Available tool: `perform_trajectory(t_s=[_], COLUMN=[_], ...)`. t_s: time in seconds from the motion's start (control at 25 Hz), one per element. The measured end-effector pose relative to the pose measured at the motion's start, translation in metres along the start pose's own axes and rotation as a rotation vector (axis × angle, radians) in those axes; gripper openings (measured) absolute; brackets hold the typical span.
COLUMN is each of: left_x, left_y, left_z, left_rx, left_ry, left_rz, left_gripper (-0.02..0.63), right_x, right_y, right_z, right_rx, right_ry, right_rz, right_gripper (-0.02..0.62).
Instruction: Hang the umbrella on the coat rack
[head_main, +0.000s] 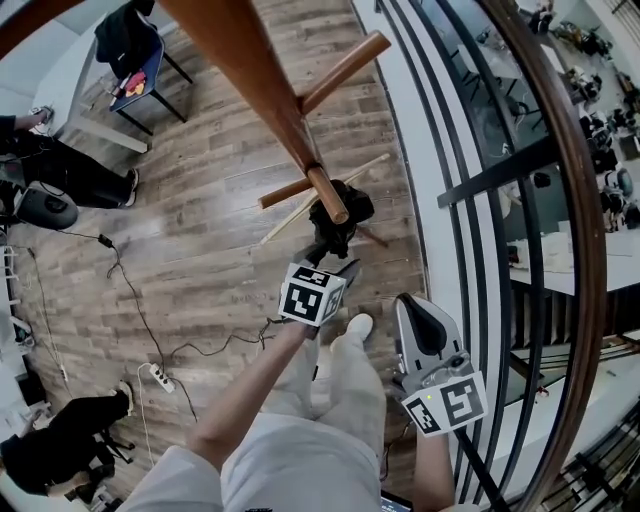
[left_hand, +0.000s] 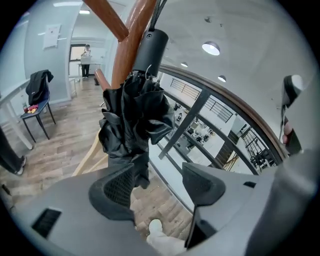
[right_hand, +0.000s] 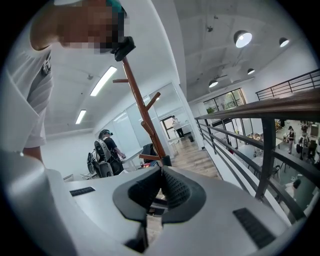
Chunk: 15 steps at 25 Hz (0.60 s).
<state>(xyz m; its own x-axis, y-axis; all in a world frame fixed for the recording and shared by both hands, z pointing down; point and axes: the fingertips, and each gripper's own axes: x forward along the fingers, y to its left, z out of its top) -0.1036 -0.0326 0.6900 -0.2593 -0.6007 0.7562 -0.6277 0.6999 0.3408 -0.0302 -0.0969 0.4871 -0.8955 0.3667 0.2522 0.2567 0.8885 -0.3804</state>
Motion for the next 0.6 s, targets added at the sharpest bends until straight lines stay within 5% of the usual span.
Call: perform_trajectory(t_s=[0.28, 0.6], left_x=[-0.034, -0.108], left_y=[-0.023, -0.066], left_z=[0.006, -0.004], left_rx=[0.012, 0.034], left_ry=[-0.005, -0.066], left_rz=[-0.053, -0.093], left_gripper=[0.29, 0.076], right_x=[-0.011, -0.047], right_y=[0.004, 0.046], right_z=[0.003, 0.01], right_rx=[-0.004, -0.136], right_ry=[0.013, 0.061], right_rz=[0.001, 0.01], right_gripper=[0.035, 0.035])
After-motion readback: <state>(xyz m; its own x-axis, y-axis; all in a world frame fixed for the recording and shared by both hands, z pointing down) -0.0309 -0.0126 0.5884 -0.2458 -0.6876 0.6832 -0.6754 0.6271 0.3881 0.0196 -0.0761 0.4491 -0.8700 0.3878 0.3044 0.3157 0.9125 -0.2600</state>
